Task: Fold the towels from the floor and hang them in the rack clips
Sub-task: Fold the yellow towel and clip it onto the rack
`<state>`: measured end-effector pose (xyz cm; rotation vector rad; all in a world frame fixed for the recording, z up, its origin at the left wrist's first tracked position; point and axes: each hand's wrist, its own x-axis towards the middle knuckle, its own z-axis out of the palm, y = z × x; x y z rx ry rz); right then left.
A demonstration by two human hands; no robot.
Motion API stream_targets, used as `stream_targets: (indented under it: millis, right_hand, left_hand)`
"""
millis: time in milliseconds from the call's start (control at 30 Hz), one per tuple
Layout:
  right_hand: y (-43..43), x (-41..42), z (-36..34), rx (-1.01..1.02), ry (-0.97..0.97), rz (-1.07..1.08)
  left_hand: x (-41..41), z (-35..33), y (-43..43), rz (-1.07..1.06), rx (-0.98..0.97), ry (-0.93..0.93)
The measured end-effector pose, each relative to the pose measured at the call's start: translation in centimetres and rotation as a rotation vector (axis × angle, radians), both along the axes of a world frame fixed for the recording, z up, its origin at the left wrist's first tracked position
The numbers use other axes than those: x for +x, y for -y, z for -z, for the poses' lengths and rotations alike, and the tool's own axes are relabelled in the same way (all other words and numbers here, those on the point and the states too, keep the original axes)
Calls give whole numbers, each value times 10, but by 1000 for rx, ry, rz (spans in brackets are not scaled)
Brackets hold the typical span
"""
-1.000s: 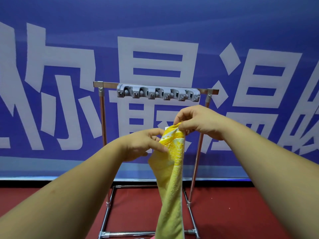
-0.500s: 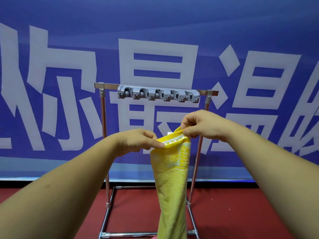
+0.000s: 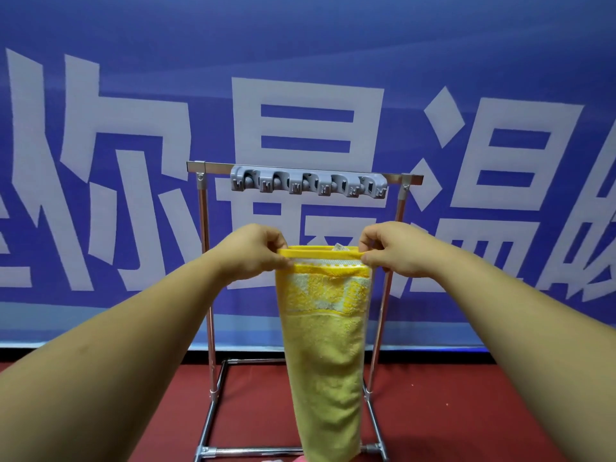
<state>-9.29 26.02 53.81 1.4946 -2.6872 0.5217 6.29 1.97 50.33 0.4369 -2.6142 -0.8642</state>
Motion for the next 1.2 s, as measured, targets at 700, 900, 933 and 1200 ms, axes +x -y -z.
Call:
stream_targets:
  millis: [700,900,933,1200]
  right_hand:
    - [8,-6,12,-365,163,202]
    - [19,-10,18,-469,299,245]
    - [21,-10,19,-470,314,249]
    - [33,-9,26,-507,416,241]
  left_hand:
    - [-15,11,2,-62,537,-377]
    - [-27,17,-9,-133,679,-288]
    - [-29,18,-10,-133,695,-274]
    - [-42,25,-28,-159,693,-287]
